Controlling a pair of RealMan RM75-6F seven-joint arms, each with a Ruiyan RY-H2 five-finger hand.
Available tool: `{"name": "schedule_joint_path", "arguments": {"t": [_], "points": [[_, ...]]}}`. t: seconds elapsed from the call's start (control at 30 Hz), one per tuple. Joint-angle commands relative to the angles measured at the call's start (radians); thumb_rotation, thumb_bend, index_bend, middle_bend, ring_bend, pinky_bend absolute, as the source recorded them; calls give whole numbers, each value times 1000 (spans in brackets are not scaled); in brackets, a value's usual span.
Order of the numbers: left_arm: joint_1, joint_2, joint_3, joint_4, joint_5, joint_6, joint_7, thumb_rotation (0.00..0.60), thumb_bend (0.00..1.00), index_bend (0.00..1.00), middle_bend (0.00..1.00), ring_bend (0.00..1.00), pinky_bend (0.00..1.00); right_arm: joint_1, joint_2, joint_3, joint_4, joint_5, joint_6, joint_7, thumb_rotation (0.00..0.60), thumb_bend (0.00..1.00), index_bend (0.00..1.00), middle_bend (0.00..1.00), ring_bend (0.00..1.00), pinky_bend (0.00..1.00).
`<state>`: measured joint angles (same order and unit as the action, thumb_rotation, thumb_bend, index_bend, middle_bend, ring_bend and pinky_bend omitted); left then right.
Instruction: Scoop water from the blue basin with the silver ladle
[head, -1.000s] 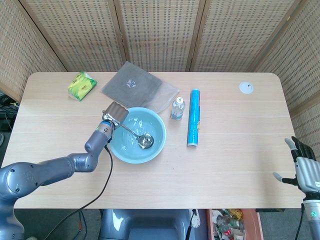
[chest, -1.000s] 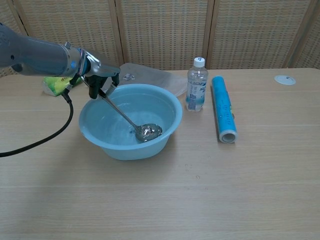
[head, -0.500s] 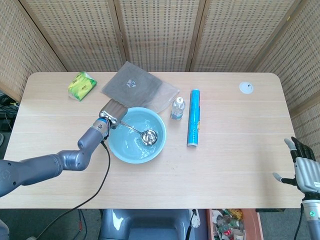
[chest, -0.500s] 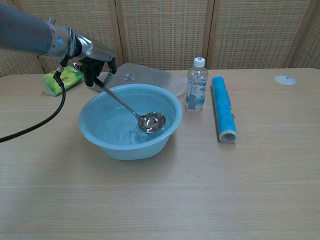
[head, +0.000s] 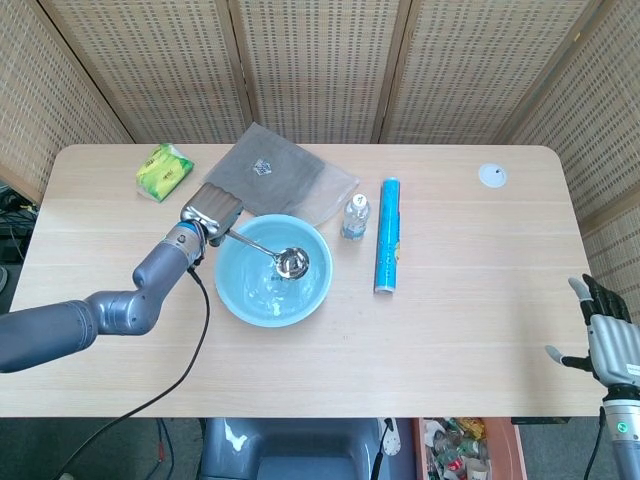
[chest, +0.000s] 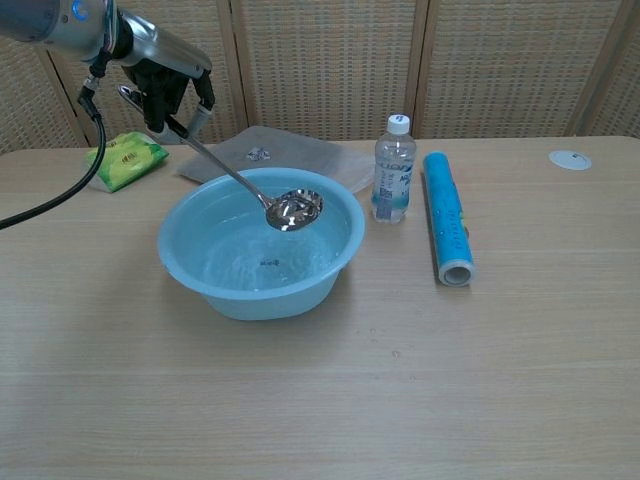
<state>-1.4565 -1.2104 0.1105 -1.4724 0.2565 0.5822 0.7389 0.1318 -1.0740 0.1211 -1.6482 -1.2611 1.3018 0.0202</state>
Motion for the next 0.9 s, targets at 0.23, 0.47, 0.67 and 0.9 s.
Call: {"name": "schedule_joint_path", "arguments": {"t": [0.23,0.47,0.67,0.9], "points": [[-167,107,122,-91,-215,-72,12,600,581,932,1000,1000,1000,-1,-4,1,-2,7,3,-14,600,0,0,0,0,0],[-284,159,215,-125,-315,-119,2,600,584,934,1000,1000,1000,2,-11,2,2,20,-3,-31,600,0,0,0,0,0],[-350,156,280,-135,-362,-142,-20,600,593,937,1000,1000,1000,3,-14,2,3,22,-6,-37,600,0,0,0,0,0],[-399,145,351,-124,-380,-190,-74,600,595,939,1000,1000,1000,0,-12,3,2,22,0,-35,600,0,0,0,0,0]]}}
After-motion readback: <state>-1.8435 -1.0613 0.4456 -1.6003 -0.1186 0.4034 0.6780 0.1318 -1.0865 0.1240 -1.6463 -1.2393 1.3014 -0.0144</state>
